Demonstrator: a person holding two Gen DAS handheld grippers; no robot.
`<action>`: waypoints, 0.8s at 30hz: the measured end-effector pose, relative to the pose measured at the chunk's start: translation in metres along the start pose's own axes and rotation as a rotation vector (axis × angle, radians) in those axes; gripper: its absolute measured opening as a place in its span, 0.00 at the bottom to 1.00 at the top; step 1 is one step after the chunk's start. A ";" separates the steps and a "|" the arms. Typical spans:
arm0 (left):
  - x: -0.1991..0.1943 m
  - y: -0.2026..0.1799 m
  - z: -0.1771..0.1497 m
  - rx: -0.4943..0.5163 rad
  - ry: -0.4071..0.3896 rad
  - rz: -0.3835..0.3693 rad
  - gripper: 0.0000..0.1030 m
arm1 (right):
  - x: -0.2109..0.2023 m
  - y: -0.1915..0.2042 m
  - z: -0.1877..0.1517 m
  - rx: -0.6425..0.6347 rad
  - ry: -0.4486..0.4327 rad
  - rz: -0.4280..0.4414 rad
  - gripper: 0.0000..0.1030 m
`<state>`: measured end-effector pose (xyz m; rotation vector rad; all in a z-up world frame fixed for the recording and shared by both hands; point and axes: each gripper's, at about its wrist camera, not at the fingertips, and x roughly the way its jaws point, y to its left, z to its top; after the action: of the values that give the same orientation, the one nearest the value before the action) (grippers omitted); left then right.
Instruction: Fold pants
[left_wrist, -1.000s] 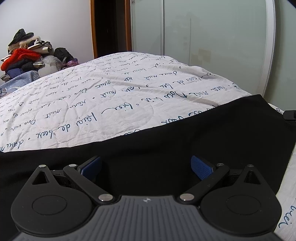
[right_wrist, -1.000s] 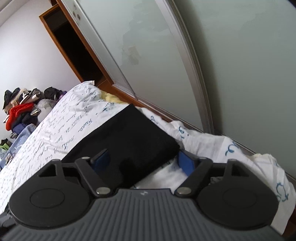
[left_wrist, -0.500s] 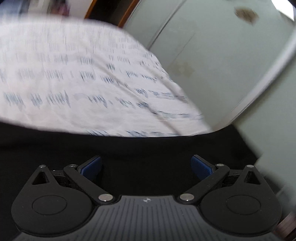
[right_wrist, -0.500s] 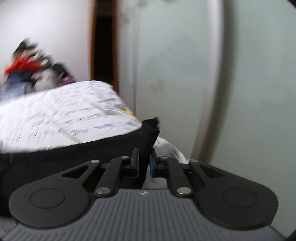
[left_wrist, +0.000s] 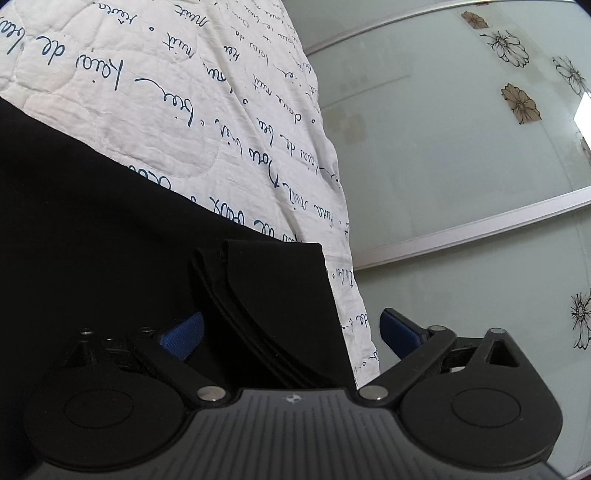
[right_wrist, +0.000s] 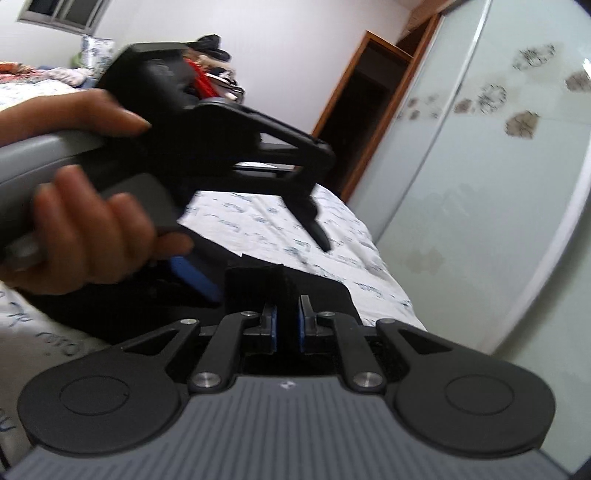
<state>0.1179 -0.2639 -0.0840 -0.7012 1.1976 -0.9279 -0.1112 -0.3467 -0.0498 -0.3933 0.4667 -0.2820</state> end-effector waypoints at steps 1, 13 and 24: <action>-0.001 0.001 0.001 0.005 0.008 -0.001 0.53 | 0.001 0.003 0.002 -0.006 -0.001 0.000 0.10; -0.066 -0.023 -0.009 0.327 -0.133 0.181 0.09 | -0.011 0.037 0.016 -0.086 -0.046 0.052 0.10; -0.158 0.037 -0.011 0.389 -0.268 0.512 0.09 | -0.017 0.120 0.047 -0.127 -0.116 0.319 0.08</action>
<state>0.1004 -0.1068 -0.0455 -0.1791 0.8616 -0.5848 -0.0828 -0.2206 -0.0562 -0.4498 0.4271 0.0797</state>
